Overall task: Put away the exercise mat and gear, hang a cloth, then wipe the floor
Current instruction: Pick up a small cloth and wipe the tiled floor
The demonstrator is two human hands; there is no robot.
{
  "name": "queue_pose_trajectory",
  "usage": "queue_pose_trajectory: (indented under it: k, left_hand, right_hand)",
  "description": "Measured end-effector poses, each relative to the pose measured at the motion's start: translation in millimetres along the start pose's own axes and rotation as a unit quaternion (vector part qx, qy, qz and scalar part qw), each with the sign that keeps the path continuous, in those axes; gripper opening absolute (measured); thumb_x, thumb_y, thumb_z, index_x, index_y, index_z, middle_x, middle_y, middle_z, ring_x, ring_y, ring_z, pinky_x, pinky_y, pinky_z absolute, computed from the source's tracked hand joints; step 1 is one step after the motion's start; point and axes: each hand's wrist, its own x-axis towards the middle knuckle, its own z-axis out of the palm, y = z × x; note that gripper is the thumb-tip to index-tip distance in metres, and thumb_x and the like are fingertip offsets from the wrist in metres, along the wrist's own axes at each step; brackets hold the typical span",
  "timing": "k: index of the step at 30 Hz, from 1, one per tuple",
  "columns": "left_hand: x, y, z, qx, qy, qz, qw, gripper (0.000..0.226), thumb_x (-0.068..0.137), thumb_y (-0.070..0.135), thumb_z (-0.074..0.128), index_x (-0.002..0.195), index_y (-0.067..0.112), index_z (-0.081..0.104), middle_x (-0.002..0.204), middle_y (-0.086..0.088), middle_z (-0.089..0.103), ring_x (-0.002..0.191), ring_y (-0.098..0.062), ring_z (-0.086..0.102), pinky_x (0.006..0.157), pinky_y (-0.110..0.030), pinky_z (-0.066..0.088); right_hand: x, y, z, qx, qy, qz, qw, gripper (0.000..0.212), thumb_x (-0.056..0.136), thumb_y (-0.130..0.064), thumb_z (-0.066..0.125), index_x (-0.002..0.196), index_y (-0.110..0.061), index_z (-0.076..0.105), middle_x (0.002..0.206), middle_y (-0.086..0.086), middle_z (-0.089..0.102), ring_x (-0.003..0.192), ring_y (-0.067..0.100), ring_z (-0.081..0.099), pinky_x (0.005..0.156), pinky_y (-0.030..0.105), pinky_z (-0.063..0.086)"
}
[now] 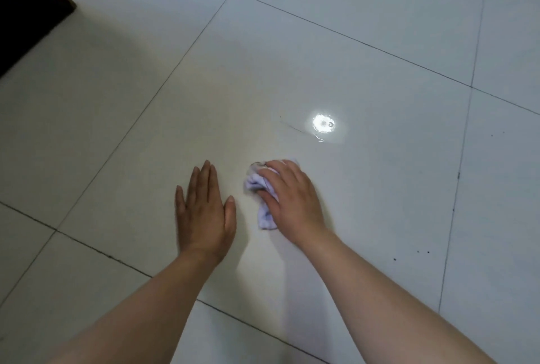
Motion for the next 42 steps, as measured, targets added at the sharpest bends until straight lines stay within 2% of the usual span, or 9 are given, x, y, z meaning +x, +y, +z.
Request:
queue_pose_trajectory:
  k: [5, 9, 16, 19, 23, 29, 32, 38, 42]
  left_hand:
    - [17.0, 29.4, -3.1, -0.035, -0.007, 0.116, 0.993, 0.065, 0.09, 0.042, 0.018, 0.147, 0.012, 0.024, 0.155, -0.004, 0.023, 0.144, -0.017, 0.012, 0.114, -0.038, 0.006]
    - [42.1, 75.6, -4.5, -0.029, -0.006, 0.175, 0.984, 0.065, 0.088, 0.046, 0.012, 0.148, 0.02, 0.02, 0.157, 0.003, 0.017, 0.145, -0.015, 0.005, 0.114, -0.036, -0.001]
    - [74.9, 111.4, 6.3, 0.021, -0.034, 0.236, 0.971, 0.071, 0.084, 0.053, 0.002, 0.15, 0.026, 0.006, 0.158, 0.006, 0.008, 0.145, -0.013, -0.003, 0.114, -0.036, -0.007]
    - [77.6, 102.3, 6.5, 0.035, -0.041, 0.209, 0.976, 0.073, 0.083, 0.054, -0.001, 0.15, 0.025, 0.003, 0.158, 0.006, 0.008, 0.145, -0.013, 0.0, 0.115, -0.038, -0.006]
    - [72.5, 67.2, -6.7, 0.045, -0.009, 0.114, 0.992, 0.071, 0.087, 0.052, 0.011, 0.149, 0.018, 0.014, 0.157, 0.001, 0.017, 0.145, -0.018, 0.011, 0.115, -0.045, 0.004]
    - [61.4, 17.9, -18.0, 0.06, -0.007, 0.034, 0.998, 0.062, 0.095, 0.046, 0.021, 0.149, 0.018, 0.013, 0.158, 0.001, 0.01, 0.145, -0.018, 0.006, 0.116, -0.047, 0.001]
    - [54.7, 28.4, -14.3, 0.043, 0.017, 0.054, 0.997, 0.067, 0.09, 0.049, 0.018, 0.149, 0.019, 0.017, 0.159, 0.0, 0.007, 0.145, -0.02, 0.007, 0.115, -0.046, 0.003]
    - [45.6, 89.2, 10.1, -0.022, 0.003, 0.113, 0.993, 0.062, 0.091, 0.045, 0.023, 0.147, 0.02, 0.024, 0.156, -0.001, 0.019, 0.143, -0.019, 0.017, 0.112, -0.046, 0.012]
    - [43.0, 97.9, 22.9, -0.001, 0.002, 0.117, 0.993, 0.061, 0.092, 0.047, 0.02, 0.149, 0.023, 0.016, 0.157, 0.004, 0.011, 0.144, -0.011, 0.006, 0.114, -0.036, -0.003]
  right_hand:
    - [-40.6, 41.5, -24.8, -0.015, 0.039, 0.085, 0.995, 0.033, 0.091, -0.036, 0.045, 0.119, -0.023, 0.057, 0.127, -0.003, 0.053, 0.117, 0.021, 0.047, 0.097, 0.033, 0.04]
    - [-50.5, 66.0, -37.2, -0.048, 0.081, 0.158, 0.983, 0.037, 0.088, -0.036, 0.041, 0.118, -0.021, 0.057, 0.126, -0.002, 0.054, 0.117, 0.022, 0.048, 0.095, 0.035, 0.041]
    - [-50.6, 65.8, -35.1, -0.074, 0.086, 0.165, 0.98, 0.036, 0.089, -0.036, 0.039, 0.118, -0.022, 0.053, 0.126, 0.0, 0.053, 0.118, 0.022, 0.045, 0.1, 0.031, 0.033]
    - [-50.7, 67.7, -34.0, -0.071, 0.084, 0.164, 0.98, 0.036, 0.089, -0.036, 0.04, 0.118, -0.022, 0.055, 0.126, 0.0, 0.053, 0.118, 0.022, 0.046, 0.099, 0.032, 0.032]
    - [-47.0, 67.1, -34.0, -0.066, 0.088, 0.159, 0.981, 0.034, 0.089, -0.036, 0.039, 0.116, -0.022, 0.055, 0.125, -0.001, 0.054, 0.118, 0.022, 0.047, 0.098, 0.03, 0.033]
    - [-3.3, 77.7, -31.8, -0.045, 0.13, 0.176, 0.975, 0.036, 0.085, -0.034, 0.04, 0.113, -0.019, 0.056, 0.12, 0.002, 0.057, 0.112, 0.026, 0.05, 0.094, 0.029, 0.032]
    - [39.5, 78.0, -27.8, -0.049, 0.138, 0.201, 0.969, 0.04, 0.083, -0.034, 0.04, 0.111, -0.014, 0.06, 0.119, 0.006, 0.058, 0.111, 0.03, 0.052, 0.095, 0.035, 0.039]
    - [4.8, 78.1, -34.8, -0.025, 0.068, 0.059, 0.996, 0.032, 0.087, -0.032, 0.049, 0.113, -0.018, 0.059, 0.12, 0.002, 0.056, 0.113, 0.024, 0.049, 0.098, 0.036, 0.039]
    - [12.3, 95.9, -37.2, -0.055, 0.075, 0.135, 0.986, 0.041, 0.086, -0.039, 0.045, 0.12, -0.018, 0.055, 0.126, 0.002, 0.052, 0.118, 0.025, 0.046, 0.102, 0.034, 0.035]
